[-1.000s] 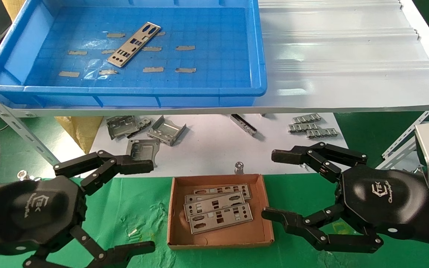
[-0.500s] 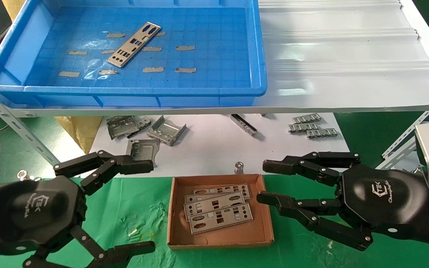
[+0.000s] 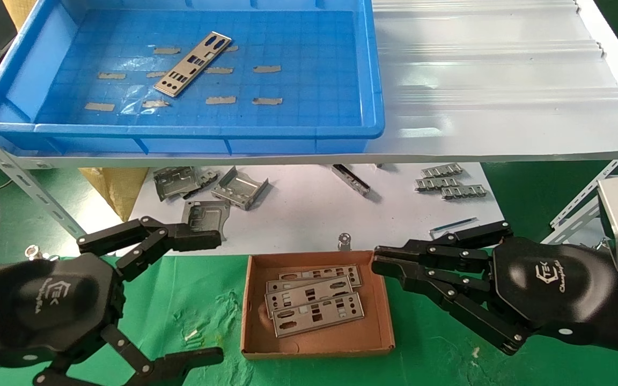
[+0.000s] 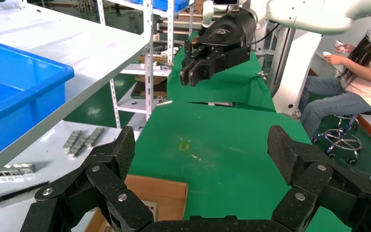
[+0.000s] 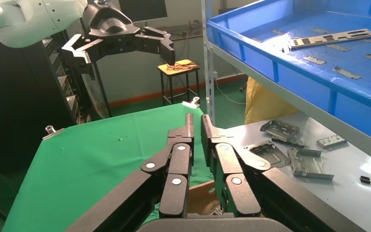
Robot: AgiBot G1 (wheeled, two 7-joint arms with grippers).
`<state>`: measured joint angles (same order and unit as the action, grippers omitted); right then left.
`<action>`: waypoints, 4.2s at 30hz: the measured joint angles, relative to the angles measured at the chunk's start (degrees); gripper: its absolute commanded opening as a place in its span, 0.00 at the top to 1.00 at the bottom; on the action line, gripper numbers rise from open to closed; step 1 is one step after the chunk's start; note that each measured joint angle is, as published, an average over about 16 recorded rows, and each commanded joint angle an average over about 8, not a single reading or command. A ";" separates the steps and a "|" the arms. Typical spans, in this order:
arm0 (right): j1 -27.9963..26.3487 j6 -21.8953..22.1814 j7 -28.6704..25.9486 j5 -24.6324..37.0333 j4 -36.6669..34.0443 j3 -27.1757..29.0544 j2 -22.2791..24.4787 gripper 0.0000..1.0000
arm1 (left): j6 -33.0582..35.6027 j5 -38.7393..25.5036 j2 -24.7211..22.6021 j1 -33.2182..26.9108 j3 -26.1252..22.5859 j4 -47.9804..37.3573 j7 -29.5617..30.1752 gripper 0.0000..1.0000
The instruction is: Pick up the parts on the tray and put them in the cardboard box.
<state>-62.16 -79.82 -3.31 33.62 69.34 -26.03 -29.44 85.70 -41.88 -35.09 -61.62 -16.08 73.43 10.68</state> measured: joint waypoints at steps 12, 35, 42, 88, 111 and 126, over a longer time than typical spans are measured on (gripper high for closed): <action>0.00 0.00 0.00 0.00 0.00 0.00 0.00 1.00 | 0.00 0.00 0.00 0.00 0.00 0.00 0.00 0.00; 0.00 0.00 0.00 0.00 0.00 0.00 0.00 1.00 | -2.68 -11.75 -7.41 -19.83 -4.64 -12.71 0.90 0.00; 0.00 0.00 0.00 0.00 0.00 0.00 0.00 0.62 | -11.21 -24.09 -16.91 -35.76 -9.05 -32.16 -2.31 0.00; 0.00 0.00 0.00 0.00 0.00 0.00 0.00 0.00 | -36.11 -37.28 -36.13 -52.88 -14.07 -73.17 -6.75 1.00; 0.00 0.00 0.00 0.00 0.00 0.00 0.00 0.00 | -37.72 -36.97 -36.43 -53.46 -13.86 -72.91 -7.41 1.00; 0.00 0.00 0.00 0.00 0.00 0.00 0.00 0.00 | -25.84 -34.21 -34.67 -55.42 -12.10 -70.60 -9.95 1.00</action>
<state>-62.17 -79.82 -3.31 33.62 69.34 -26.04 -29.44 59.85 -76.10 -69.76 -117.04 -28.19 2.82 0.72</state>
